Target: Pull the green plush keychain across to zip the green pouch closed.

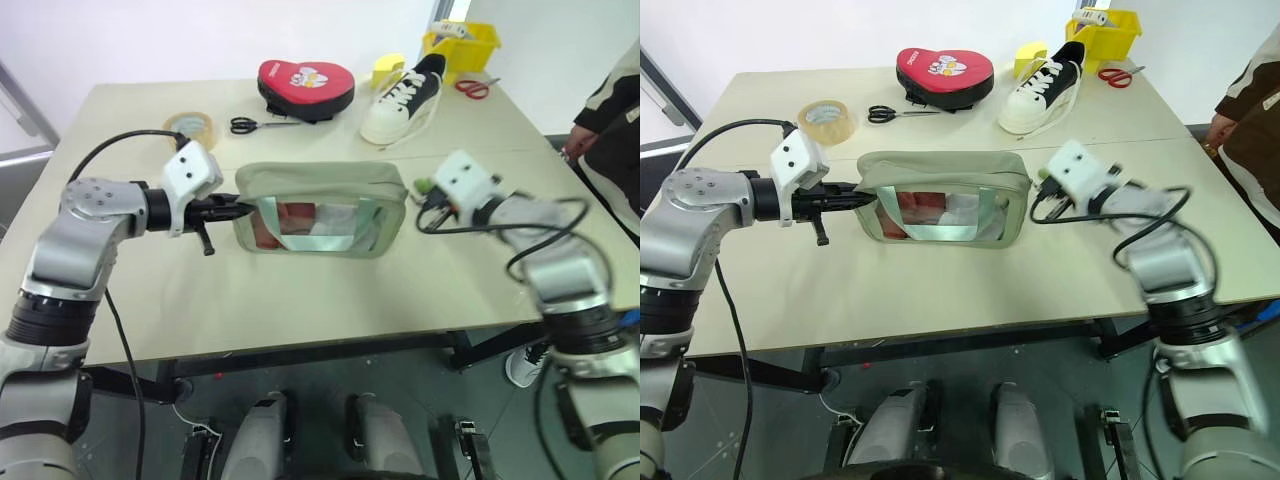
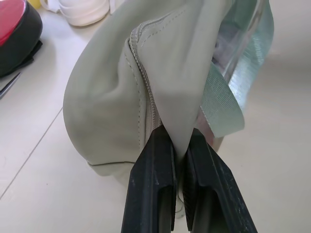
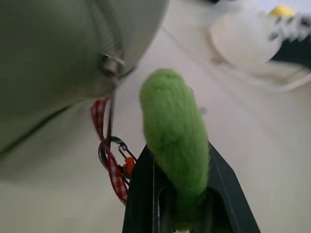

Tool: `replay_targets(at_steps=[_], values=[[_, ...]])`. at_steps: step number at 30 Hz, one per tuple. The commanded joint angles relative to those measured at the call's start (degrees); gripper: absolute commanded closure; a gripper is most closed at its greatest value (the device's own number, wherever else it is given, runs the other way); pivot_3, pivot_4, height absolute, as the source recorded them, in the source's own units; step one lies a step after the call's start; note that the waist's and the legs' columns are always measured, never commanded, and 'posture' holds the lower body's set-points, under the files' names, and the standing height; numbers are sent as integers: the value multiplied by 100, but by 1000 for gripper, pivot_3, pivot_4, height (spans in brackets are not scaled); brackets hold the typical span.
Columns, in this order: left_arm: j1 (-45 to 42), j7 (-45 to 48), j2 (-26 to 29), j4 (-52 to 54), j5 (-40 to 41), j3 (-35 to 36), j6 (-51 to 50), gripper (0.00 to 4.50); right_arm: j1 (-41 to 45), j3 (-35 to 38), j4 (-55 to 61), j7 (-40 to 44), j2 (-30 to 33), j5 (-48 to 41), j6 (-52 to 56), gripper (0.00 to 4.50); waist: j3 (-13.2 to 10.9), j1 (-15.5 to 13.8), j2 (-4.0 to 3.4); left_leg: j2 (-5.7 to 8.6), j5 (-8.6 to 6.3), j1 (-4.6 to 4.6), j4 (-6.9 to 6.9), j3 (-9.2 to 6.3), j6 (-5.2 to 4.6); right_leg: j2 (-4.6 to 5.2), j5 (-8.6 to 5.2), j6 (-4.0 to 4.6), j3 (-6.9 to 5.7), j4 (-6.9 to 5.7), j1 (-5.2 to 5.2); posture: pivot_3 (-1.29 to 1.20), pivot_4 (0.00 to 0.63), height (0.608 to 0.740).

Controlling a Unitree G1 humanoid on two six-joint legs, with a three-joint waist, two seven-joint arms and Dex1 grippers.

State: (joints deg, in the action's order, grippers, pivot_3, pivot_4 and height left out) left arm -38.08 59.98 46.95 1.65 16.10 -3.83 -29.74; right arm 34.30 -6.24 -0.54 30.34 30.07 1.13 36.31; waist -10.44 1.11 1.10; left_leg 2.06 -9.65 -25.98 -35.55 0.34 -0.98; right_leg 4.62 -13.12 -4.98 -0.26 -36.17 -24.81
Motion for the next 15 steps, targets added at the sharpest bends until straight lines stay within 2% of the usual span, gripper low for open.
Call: replay_targets(at_steps=[1,8,12,14,15], values=[[-90,44,11,-43,-81,-36,45,4500,37,125,-364,-369,-437,-65,-122,4480,0,-18,0,0,0,4,1,0,0,0,0,0,-1,2,4,0,150,740],[-5,26,-11,-10,-119,8,58,4500,-310,-212,-792,-311,-576,126,-495,4480,1,-20,2,0,-2,54,15,-1,1,2,-1,1,0,11,43,0,150,740],[23,-16,-23,38,-115,26,35,4500,-242,26,-417,-145,-581,-162,-188,4480,2,-16,2,-2,-2,62,24,-1,3,3,-2,2,1,10,45,0,150,740],[11,-69,-41,3,-117,79,80,4500,-66,262,-154,32,-468,-403,73,3735,1,-25,2,-2,-2,61,25,-2,2,3,-2,2,1,10,43,0,150,740],[-44,-122,-70,-63,-93,133,61,4126,86,400,51,188,-283,-514,199,3372,0,-28,0,-2,-3,59,25,-1,2,4,-2,2,1,11,41,0,150,740]])
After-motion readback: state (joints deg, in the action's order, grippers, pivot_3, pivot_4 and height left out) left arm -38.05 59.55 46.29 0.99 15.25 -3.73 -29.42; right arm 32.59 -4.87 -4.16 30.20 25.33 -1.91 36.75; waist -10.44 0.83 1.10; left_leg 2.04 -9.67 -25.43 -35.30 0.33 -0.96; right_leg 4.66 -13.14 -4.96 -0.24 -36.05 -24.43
